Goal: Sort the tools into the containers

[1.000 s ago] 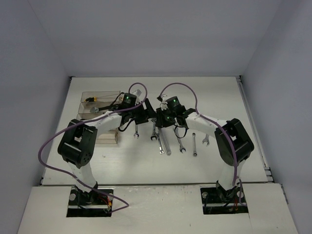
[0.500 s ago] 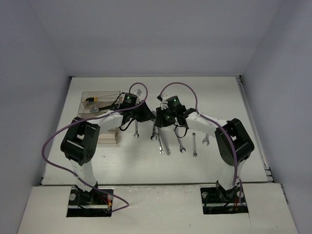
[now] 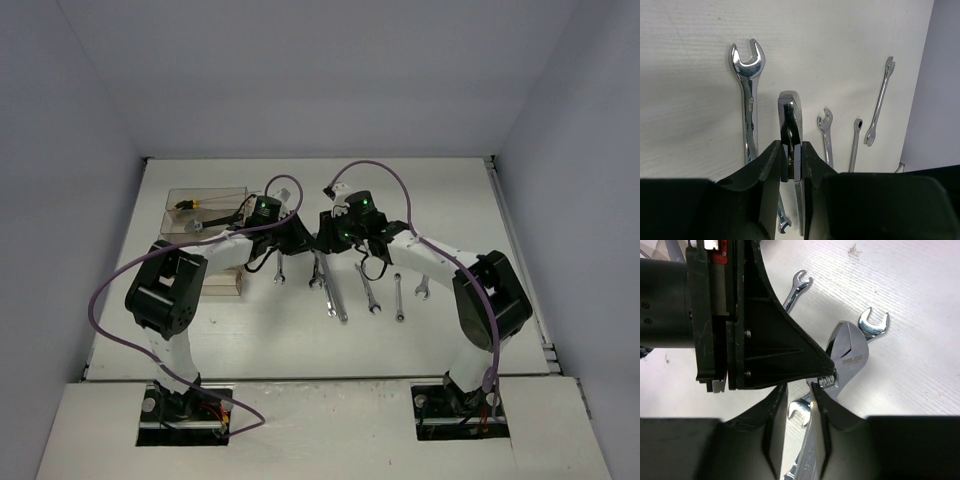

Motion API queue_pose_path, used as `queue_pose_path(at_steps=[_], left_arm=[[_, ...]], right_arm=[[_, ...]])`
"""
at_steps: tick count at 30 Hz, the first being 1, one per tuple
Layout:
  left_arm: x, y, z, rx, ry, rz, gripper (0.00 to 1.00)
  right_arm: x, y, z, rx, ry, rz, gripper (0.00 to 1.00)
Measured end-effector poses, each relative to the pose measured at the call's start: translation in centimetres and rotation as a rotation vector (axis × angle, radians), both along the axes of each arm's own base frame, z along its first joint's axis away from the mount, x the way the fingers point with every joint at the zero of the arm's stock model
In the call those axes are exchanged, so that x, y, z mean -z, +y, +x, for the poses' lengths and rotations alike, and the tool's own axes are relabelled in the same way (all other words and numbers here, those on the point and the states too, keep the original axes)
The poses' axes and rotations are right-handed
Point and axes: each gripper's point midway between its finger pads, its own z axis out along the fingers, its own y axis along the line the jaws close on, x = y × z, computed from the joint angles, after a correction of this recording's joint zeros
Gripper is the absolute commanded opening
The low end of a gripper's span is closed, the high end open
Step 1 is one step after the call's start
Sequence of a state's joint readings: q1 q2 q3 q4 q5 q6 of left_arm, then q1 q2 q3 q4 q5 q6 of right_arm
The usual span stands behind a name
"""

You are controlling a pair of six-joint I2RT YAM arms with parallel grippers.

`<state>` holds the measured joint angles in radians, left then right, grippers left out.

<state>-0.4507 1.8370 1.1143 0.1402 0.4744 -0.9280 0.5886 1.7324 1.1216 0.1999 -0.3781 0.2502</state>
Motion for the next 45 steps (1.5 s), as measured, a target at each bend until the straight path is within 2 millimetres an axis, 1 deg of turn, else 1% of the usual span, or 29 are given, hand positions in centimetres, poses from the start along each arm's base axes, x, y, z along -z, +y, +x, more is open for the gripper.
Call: queue_pose_path(at_steps=[3, 5, 8, 10, 13, 14, 16, 17, 19, 22, 26, 30, 33, 37, 39, 42, 45], left_arm=[[-0.2, 0.0, 0.0, 0.0, -0.005, -0.002, 0.0], [-0.5, 0.2, -0.2, -0.002, -0.013, -0.004, 0.0], [-1.4, 0.8, -0.7, -0.012, -0.03, -0.009, 0.0], [-2.4, 1.4, -0.9, -0.024, -0.05, -0.017, 0.0], [-4.2, 2.7, -0.7, -0.059, -0.088, -0.03, 0.0], [-4.8, 3.3, -0.5, -0.078, -0.103, -0.039, 0.0], [-6.0, 4.8, 0.1, -0.124, -0.128, -0.056, 0.0], [-6.5, 5.5, 0.5, -0.148, -0.138, -0.063, 0.0], [-7.3, 7.0, 1.2, -0.194, -0.159, -0.077, 0.0], [-7.9, 8.8, 2.1, -0.257, -0.175, -0.088, 0.0], [-7.5, 10.2, 1.8, -0.297, -0.172, -0.092, 0.0], [-7.6, 12.4, 1.2, -0.344, -0.166, -0.101, 0.0], [-8.6, 15.4, 1.3, -0.421, -0.184, -0.117, 0.0], [-10.6, 19.6, 2.2, -0.531, -0.232, -0.14, 0.0], [-11.3, 21.5, 2.6, -0.581, -0.248, -0.152, 0.0], [-11.7, 24.2, 3.2, -0.657, -0.26, -0.17, 0.0], [-11.3, 26.4, 3.3, -0.721, -0.252, -0.187, 0.0]], right_arm=[[-1.0, -0.8, 0.1, 0.016, -0.013, 0.014, 0.29], [-2.3, -2.0, 0.1, 0.037, -0.029, 0.024, 0.3], [-5.3, -4.4, 0.5, 0.09, -0.078, 0.045, 0.32], [-8.1, -6.4, 1.1, 0.134, -0.136, 0.067, 0.32], [-11.6, -8.9, 1.5, 0.192, -0.217, 0.091, 0.33], [-12.3, -9.6, 1.5, 0.208, -0.235, 0.092, 0.33], [-13.0, -10.2, 1.3, 0.222, -0.25, 0.091, 0.33], [-13.1, -10.3, 1.1, 0.224, -0.252, 0.089, 0.33], [-12.6, -10.4, 0.8, 0.221, -0.24, 0.082, 0.33], [-11.0, -10.5, 0.3, 0.22, -0.197, 0.06, 0.33], [-9.5, -10.8, -0.3, 0.219, -0.158, 0.038, 0.33], [-9.2, -10.9, -0.5, 0.218, -0.149, 0.032, 0.33], [-9.1, -10.9, -0.5, 0.217, -0.148, 0.032, 0.33], [-8.5, -10.9, -0.8, 0.211, -0.134, 0.028, 0.33], [-8.4, -10.9, -0.9, 0.21, -0.13, 0.027, 0.33], [-8.3, -10.9, -1.0, 0.207, -0.129, 0.028, 0.33], [-8.1, -10.9, -1.2, 0.203, -0.125, 0.029, 0.33]])
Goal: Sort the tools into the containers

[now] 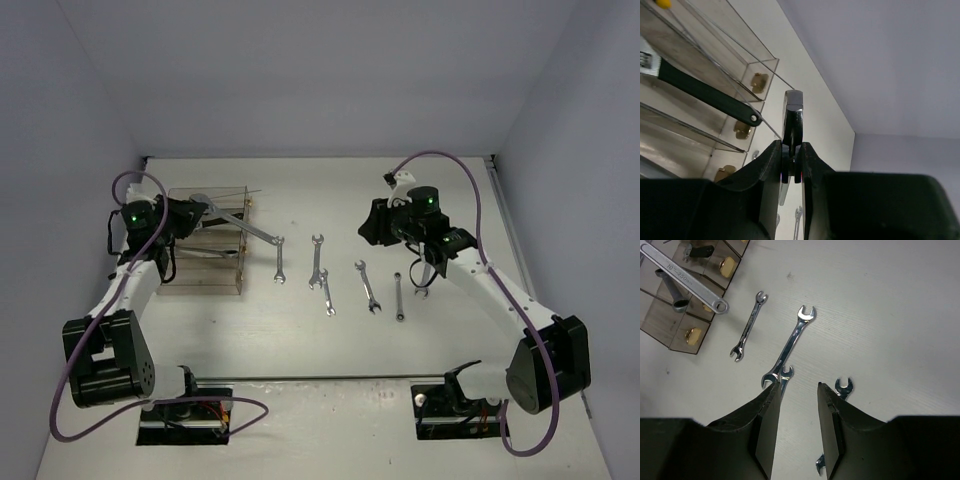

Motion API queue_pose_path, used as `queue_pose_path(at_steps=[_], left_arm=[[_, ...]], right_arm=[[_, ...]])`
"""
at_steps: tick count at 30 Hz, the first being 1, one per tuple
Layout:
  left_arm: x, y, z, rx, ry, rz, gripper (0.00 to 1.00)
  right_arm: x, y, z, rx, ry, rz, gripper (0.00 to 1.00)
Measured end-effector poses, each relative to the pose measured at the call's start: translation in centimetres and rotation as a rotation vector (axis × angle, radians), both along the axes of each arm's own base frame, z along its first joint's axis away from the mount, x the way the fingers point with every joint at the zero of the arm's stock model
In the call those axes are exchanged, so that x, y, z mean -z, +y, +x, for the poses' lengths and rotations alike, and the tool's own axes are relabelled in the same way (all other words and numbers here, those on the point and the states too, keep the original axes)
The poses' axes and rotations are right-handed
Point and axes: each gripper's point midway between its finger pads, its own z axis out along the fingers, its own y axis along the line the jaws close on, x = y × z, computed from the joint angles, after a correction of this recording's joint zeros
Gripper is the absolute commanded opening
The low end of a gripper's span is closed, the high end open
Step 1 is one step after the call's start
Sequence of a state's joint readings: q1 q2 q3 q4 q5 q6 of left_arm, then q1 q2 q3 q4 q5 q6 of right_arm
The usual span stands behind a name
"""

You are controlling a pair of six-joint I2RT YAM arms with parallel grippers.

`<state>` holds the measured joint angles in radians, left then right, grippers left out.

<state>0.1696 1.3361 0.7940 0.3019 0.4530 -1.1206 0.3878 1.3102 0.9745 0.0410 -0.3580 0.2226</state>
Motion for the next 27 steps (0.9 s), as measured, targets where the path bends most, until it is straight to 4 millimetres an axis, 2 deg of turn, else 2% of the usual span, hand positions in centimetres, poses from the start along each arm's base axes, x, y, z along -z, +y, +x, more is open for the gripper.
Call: queue_pose_path(at_steps=[10, 17, 21, 27], left_arm=[[4.0, 7.4, 0.6, -0.181, 0.083, -0.074, 0.0], [6.9, 7.7, 2.3, -0.183, 0.143, -0.141, 0.0], [7.6, 8.0, 3.4, -0.186, 0.159, -0.166, 0.0], [8.9, 8.5, 3.9, -0.221, 0.188, -0.203, 0.0]], right_arm=[[0.1, -0.4, -1.2, -0.006, -0.004, 0.005, 0.33], [0.1, -0.4, -1.3, -0.006, -0.006, 0.005, 0.33], [0.0, -0.4, -1.3, -0.006, -0.007, 0.006, 0.33], [0.0, -0.4, -1.4, -0.006, -0.009, 0.007, 0.34]])
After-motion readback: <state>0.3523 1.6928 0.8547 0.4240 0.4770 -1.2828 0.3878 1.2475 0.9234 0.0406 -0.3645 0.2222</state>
